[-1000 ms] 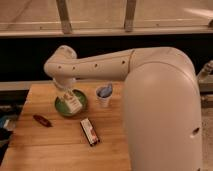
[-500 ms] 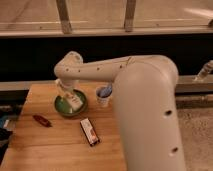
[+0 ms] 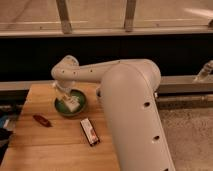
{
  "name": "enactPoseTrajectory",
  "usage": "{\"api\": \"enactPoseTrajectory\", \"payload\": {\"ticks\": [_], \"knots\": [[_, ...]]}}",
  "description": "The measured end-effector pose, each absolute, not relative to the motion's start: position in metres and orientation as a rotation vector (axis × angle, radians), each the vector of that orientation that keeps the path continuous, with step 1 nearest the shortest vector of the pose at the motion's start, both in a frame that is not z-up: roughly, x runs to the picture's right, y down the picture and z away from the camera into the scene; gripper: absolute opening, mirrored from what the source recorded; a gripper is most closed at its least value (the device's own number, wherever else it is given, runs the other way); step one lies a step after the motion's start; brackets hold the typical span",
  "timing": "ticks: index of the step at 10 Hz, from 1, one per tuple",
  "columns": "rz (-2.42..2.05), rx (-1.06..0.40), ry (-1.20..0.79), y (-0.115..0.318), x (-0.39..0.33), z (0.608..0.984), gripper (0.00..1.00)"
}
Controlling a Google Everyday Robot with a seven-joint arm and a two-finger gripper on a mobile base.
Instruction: Place the bottle in the ceramic bowl
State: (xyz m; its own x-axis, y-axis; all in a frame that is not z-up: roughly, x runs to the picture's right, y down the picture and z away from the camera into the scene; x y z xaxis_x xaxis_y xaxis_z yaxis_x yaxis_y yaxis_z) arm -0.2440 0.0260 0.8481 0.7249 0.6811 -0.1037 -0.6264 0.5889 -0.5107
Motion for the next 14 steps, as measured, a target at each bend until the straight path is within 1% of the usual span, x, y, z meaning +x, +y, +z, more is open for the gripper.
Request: {"api": "enactPoseTrajectory", "payload": {"ticks": [1, 2, 4, 5, 6, 7, 14], "knots": [[0.762, -0.553, -0.107, 0.0266, -0.2448, 0.8480, 0.34], [0.759, -0.553, -0.108, 0.0270, -0.2463, 0.8477, 0.42], [0.760, -0.554, -0.108, 0.0270, -0.2459, 0.8477, 0.64], [0.761, -0.553, -0.107, 0.0268, -0.2452, 0.8479, 0.74], [0.761, -0.553, -0.107, 0.0268, -0.2454, 0.8478, 0.78], [0.761, -0.554, -0.107, 0.0270, -0.2455, 0.8477, 0.80], [0.762, -0.554, -0.107, 0.0269, -0.2451, 0.8478, 0.80]]}}
